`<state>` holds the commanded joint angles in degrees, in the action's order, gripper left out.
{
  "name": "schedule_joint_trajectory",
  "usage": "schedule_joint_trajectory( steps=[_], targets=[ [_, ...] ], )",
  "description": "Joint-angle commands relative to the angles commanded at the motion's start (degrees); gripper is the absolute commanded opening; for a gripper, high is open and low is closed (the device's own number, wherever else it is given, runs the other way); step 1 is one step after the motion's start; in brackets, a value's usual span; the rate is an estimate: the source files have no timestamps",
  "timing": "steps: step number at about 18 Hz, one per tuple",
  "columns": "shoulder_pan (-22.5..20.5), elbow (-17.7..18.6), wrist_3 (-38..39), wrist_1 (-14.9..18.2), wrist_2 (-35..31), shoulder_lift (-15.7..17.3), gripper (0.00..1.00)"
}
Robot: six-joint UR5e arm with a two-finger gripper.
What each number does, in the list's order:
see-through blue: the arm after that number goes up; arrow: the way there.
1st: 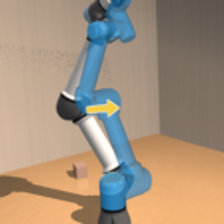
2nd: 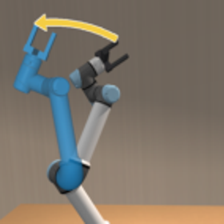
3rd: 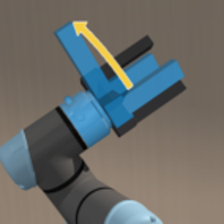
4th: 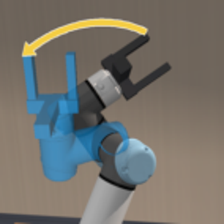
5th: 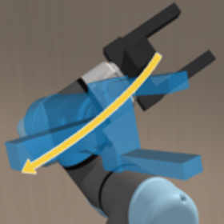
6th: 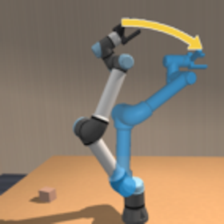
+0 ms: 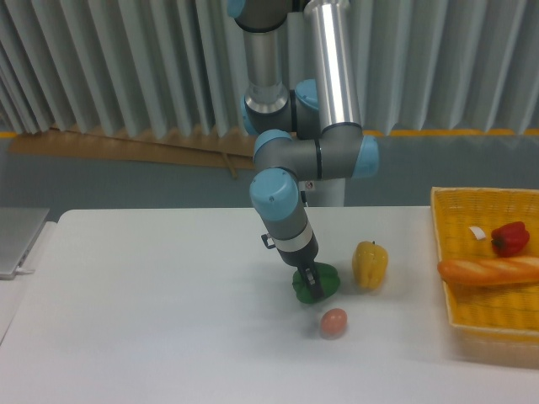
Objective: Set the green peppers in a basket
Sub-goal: 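Close the gripper on the green pepper and lift it, then carry the green pepper over the yellow basket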
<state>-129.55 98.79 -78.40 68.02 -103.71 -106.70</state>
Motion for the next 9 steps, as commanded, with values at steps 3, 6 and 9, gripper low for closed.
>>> schedule_joint_trajectory(
  steps=[3, 6, 9],
  targets=[
    [-1.1, -0.1, -0.2, 0.2, 0.3, 1.5, 0.47],
    [-2.8, -0.2, -3.7, 0.3, 0.3, 2.5, 0.47],
    [-4.9, -0.7, -6.9, 2.7, 0.3, 4.9, 0.47]
  ],
)
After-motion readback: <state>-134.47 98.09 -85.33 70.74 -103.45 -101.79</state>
